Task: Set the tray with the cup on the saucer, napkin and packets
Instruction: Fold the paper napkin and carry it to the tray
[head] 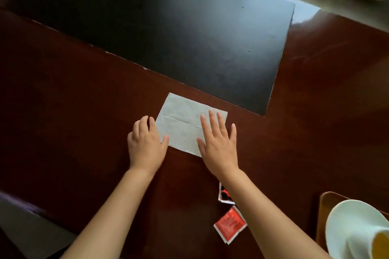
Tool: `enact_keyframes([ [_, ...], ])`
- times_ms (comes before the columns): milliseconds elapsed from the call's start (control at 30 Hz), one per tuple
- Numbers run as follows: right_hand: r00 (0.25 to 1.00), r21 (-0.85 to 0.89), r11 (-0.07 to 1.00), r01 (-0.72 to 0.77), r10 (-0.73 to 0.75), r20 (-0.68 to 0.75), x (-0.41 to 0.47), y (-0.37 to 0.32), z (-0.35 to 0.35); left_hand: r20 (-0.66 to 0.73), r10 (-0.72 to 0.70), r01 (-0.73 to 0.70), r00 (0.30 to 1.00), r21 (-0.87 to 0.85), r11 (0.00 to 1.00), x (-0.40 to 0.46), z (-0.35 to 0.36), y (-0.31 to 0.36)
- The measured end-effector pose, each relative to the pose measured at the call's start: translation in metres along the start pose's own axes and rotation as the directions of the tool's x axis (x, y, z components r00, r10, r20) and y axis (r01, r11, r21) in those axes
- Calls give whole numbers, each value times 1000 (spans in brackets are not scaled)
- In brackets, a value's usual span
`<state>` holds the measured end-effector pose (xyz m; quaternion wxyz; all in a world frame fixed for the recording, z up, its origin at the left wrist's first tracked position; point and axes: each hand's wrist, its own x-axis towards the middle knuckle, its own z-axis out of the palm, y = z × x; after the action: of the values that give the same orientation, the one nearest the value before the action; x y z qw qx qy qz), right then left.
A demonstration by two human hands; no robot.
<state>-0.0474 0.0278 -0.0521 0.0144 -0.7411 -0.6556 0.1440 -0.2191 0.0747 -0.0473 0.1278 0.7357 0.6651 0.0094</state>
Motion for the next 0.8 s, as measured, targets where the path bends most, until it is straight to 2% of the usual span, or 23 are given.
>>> enact_keyframes([
  [100, 997, -34, 998, -53, 55, 56, 1, 0, 15, -36, -33, 32, 999, -36, 999, -4, 4, 7],
  [233, 991, -21, 996, -88, 89, 104, 2, 3, 24, -96, -81, 60, 992, -205, 977, -8, 5, 10],
  [400, 991, -12, 996, -85, 86, 103, 1, 4, 25, -54, -242, 191, 969, -460, 867, -3, 4, 10],
  [533, 991, 7, 996, -91, 90, 95, 1, 2, 26, -35, -276, 211, 961, -555, 805, 1, 0, 8],
  [600, 993, 31, 996, -87, 84, 85, 2, 2, 26, -48, -246, 168, 968, -606, 778, -1, -4, 10],
  [667, 995, 82, 993, -79, 74, 60, 3, 2, 24, -119, -177, 65, 977, -623, 779, -5, -8, 17],
  [733, 995, 182, 979, -89, 94, -16, 3, 3, 20, -207, -84, -67, 975, -629, 774, -10, -9, 27],
  [800, 975, 322, 939, -121, 173, -139, 1, 7, 14, -253, 11, -173, 967, -628, 759, -16, -6, 37],
])
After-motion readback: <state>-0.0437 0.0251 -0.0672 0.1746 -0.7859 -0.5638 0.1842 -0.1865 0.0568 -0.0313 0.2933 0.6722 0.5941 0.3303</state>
